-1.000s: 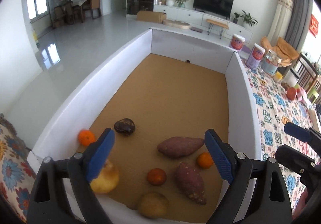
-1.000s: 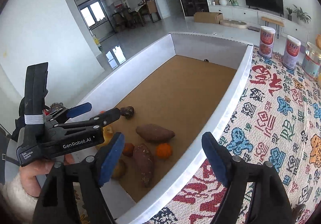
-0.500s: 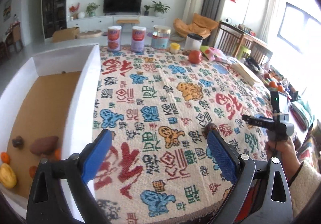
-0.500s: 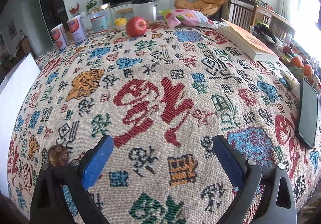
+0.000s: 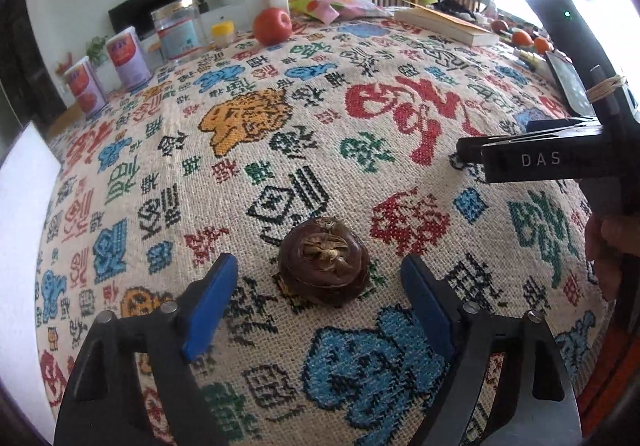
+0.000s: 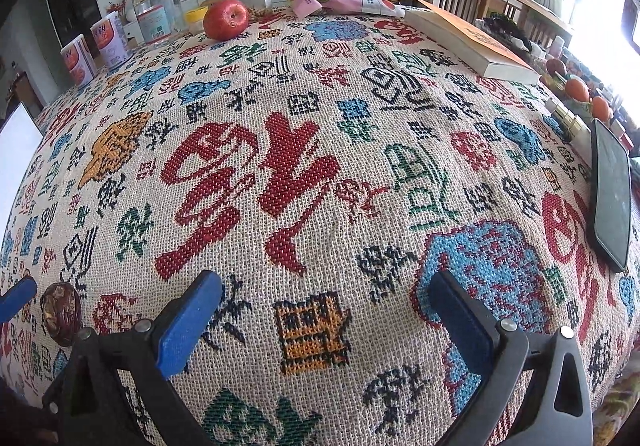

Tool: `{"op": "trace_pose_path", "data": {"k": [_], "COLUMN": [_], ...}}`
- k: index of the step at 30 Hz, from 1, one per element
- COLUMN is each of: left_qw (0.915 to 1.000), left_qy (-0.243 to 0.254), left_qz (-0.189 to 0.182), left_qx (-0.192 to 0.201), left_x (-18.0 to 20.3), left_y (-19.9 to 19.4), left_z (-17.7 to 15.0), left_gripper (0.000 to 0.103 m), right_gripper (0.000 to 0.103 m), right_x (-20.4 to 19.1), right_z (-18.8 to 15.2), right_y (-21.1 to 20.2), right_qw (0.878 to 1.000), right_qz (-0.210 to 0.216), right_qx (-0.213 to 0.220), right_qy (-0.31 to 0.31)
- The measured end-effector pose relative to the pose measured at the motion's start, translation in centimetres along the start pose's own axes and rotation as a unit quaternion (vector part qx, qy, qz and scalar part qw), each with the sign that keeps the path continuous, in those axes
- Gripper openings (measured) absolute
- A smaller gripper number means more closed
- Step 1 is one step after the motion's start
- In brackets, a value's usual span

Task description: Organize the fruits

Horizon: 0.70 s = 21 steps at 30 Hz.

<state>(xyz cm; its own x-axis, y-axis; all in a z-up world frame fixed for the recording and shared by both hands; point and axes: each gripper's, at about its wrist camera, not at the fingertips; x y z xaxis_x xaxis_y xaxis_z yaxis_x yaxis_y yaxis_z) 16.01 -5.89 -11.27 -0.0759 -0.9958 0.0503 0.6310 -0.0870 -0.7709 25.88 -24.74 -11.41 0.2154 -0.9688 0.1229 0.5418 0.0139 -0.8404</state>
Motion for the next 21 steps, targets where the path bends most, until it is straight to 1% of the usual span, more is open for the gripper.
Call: {"op": "trace_pose_path", "data": {"k": [1, 2, 3, 7, 9, 12, 16, 21], "left_qw": [1.0000, 0.9998, 0.9997, 0.9990, 0.9982, 0.9966, 0.9915, 0.9818], "left_qy": [-0.004, -0.011, -0.016, -0.043, -0.057, -0.074, -0.115, -0.169], "left_qz": [-0.002, -0.015, -0.020, -0.013, -0.009, 0.013, 0.044, 0.081], "left_qx": [0.000, -0.001, -0.001, 0.005, 0.016, 0.035, 0.042, 0.034], "left_x": [-0.2, -0.5, -0.6, -1.9, -3.0, -5.2, -9.3, -14.3], "left_y": [0.1, 0.1, 0.2, 0.1, -0.3, -0.6, 0.4, 2.9], "left_z": [0.0, 0.0, 0.0, 0.3, 1.1, 3.1, 5.3, 6.2], "left_gripper": [0.066, 0.048, 0.044, 0.043, 0.043, 0.044, 0.044, 0.043], "right_gripper": [0.103, 0.103, 0.103, 0.103, 0.103, 0.103, 0.103, 0.103], "right_x": [0.0, 0.0, 0.0, 0.0, 0.0, 0.0, 0.0, 0.0], "right_z": [0.0, 0.0, 0.0, 0.0, 0.0, 0.0, 0.0, 0.0], "right_y": [0.0, 0.0, 0.0, 0.0, 0.0, 0.0, 0.0, 0.0], "right_qw": [1.000, 1.000, 1.000, 1.000, 1.000, 1.000, 1.000, 1.000], "right_qz": [0.000, 0.000, -0.001, -0.001, -0.001, -0.001, -0.001, -0.001], "right_qx": [0.001, 0.002, 0.003, 0.003, 0.003, 0.003, 0.003, 0.003], "right_qy": [0.000, 0.000, 0.000, 0.001, 0.001, 0.001, 0.001, 0.001]}}
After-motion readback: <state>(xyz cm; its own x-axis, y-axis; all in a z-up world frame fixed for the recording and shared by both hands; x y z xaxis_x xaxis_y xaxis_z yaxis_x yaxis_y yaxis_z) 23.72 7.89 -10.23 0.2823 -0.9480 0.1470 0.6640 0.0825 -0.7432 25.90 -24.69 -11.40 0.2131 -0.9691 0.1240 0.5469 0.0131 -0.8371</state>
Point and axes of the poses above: each gripper's, at about its wrist camera, not at the fingertips, and y roughly the way its jaws point, x to its right, z to its top, and after that the axes turned 11 degrees about -y, right-handed
